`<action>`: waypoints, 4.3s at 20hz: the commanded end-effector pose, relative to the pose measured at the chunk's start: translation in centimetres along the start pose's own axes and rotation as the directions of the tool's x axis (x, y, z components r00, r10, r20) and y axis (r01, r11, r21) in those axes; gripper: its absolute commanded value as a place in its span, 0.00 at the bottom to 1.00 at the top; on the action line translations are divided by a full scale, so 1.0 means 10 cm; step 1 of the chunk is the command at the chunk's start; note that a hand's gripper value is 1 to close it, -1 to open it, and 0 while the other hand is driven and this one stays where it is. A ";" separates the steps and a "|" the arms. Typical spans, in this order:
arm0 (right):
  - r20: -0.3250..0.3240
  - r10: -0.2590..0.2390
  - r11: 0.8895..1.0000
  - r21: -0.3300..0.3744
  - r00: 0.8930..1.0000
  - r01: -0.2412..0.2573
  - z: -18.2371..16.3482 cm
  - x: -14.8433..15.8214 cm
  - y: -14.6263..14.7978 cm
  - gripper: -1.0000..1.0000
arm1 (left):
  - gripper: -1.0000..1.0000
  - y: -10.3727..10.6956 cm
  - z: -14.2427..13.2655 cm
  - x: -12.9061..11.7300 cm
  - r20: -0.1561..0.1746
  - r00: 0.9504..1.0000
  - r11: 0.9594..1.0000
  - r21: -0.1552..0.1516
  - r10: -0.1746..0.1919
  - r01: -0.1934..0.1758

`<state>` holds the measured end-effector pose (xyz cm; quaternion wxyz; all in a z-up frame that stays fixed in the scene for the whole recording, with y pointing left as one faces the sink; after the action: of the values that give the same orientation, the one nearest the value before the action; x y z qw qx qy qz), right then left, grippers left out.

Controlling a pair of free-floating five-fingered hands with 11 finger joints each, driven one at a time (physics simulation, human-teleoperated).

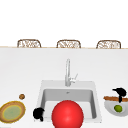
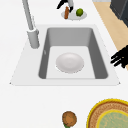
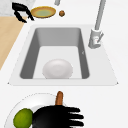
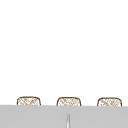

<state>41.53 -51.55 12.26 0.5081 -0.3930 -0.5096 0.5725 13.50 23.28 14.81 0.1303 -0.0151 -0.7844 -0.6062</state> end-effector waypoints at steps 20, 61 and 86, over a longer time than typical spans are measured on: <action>0.000 -0.004 0.938 0.346 1.000 0.004 0.44 -0.25 -0.29 0.00 | 0.50 0.00 0.00 0.00 0.000 1.000 1.000 0.000 0.000 0.000; -0.029 0.021 0.828 0.561 0.999 -0.001 0.52 0.26 0.32 0.00 | 0.50 0.00 0.00 0.00 0.000 1.000 1.000 0.000 0.000 0.000; -0.150 0.105 0.928 0.371 0.983 -0.043 0.48 0.73 -0.15 1.00 | 0.50 0.00 0.00 0.00 0.000 1.000 1.000 0.000 0.000 0.000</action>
<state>35.85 -46.28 13.22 0.5838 -0.3360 -0.3257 0.6635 13.50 23.28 14.81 0.1303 -0.0151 -0.7844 -0.6062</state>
